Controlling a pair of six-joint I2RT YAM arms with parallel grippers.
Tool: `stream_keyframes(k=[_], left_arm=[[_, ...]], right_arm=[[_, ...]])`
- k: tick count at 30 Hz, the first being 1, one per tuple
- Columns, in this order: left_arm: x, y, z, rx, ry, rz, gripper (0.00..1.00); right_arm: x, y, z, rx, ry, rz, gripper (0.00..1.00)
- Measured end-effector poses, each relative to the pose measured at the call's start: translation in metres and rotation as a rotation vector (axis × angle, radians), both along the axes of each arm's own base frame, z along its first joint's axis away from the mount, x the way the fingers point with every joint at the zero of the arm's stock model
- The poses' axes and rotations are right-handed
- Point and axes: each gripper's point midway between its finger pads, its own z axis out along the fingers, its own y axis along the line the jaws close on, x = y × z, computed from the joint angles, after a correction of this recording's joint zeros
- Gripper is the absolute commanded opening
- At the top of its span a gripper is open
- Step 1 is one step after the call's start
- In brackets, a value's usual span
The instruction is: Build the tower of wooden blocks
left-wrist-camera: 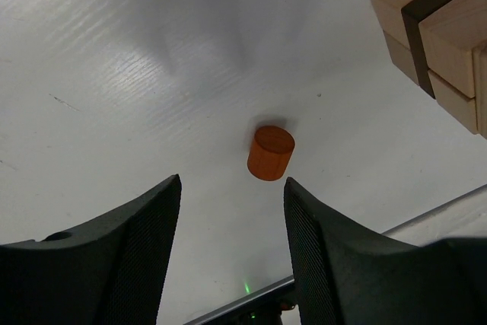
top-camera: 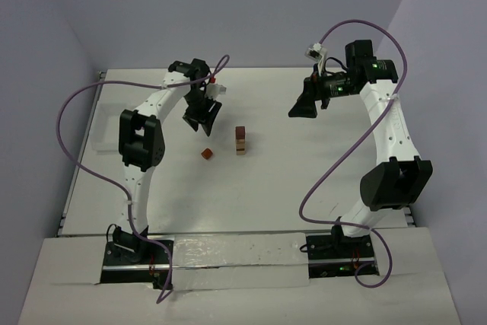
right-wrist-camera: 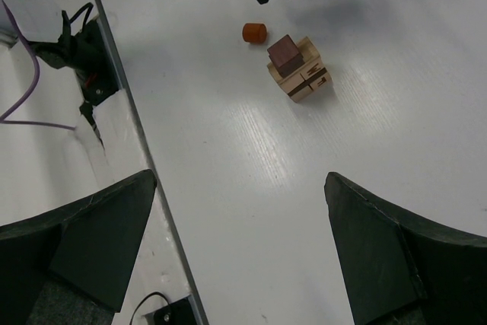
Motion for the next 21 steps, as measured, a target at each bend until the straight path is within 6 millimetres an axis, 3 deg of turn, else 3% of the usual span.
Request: stream_keyframes(k=[12, 21], left_arm=[[-0.042, -0.011, -0.025, 0.056, 0.117, -0.085, 0.58], [-0.051, -0.008, -0.035, 0.059, 0.167, -0.069, 0.56]], right_arm=[[0.001, 0.0, -0.003, -0.003, 0.003, 0.005, 1.0], [0.0, 0.0, -0.003, -0.005, 0.0, 0.01, 1.0]])
